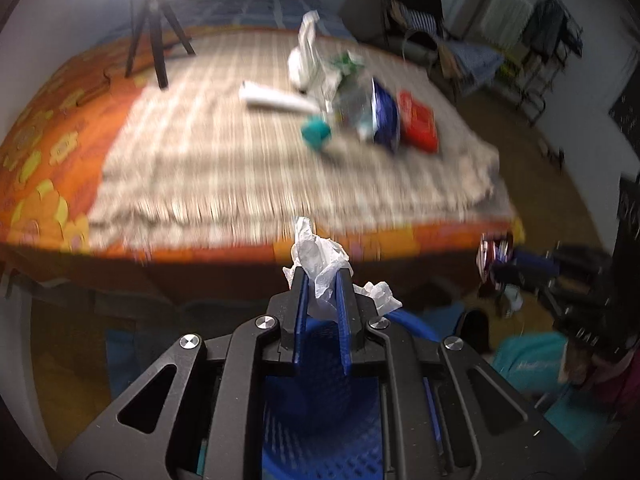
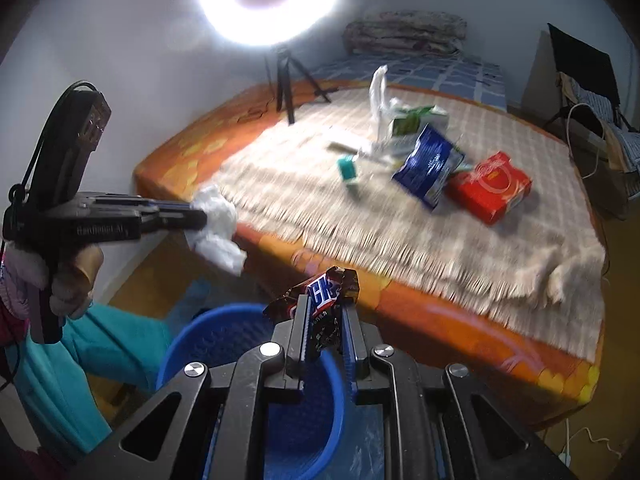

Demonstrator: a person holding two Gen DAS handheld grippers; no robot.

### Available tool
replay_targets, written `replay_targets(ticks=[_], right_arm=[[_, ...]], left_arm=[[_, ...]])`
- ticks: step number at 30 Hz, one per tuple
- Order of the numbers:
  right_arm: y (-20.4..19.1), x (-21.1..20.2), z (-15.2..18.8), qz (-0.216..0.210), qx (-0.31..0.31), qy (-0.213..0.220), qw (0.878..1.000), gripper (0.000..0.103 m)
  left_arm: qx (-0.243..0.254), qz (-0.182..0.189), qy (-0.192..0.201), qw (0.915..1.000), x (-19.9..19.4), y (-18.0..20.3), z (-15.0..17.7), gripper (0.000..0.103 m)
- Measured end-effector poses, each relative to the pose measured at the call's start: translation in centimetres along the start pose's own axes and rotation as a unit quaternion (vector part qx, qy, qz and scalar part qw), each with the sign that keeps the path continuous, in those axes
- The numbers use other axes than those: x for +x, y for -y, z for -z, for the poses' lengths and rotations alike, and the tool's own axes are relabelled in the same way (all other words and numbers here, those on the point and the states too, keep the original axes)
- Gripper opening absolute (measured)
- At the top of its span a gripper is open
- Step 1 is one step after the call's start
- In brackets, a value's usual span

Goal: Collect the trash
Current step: 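Carry tissue and Snickers to the blue basket and open both tools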

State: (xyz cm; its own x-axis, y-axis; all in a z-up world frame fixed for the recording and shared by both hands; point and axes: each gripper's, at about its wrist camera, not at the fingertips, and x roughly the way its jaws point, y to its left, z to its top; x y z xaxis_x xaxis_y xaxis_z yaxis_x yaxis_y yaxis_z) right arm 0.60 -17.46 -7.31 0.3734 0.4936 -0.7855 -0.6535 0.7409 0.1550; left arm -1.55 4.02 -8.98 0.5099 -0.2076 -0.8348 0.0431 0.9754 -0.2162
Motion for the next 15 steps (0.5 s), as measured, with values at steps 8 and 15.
replay_targets(ticks=[8,15], right_arm=[[-1.0,2.7,4.1,-0.005,0.005,-0.046,0.999,0.013],[-2.0,4.5,6.1,-0.016,0.009,-0.071,0.997,0.015]], left_arm=[[0.024,-0.004,-0.071,0.9972,3.2,0.7,5.7,0.011],[0.055,-0.018,-0.100,0.9933,4.6,1.4,8.1,0.014]])
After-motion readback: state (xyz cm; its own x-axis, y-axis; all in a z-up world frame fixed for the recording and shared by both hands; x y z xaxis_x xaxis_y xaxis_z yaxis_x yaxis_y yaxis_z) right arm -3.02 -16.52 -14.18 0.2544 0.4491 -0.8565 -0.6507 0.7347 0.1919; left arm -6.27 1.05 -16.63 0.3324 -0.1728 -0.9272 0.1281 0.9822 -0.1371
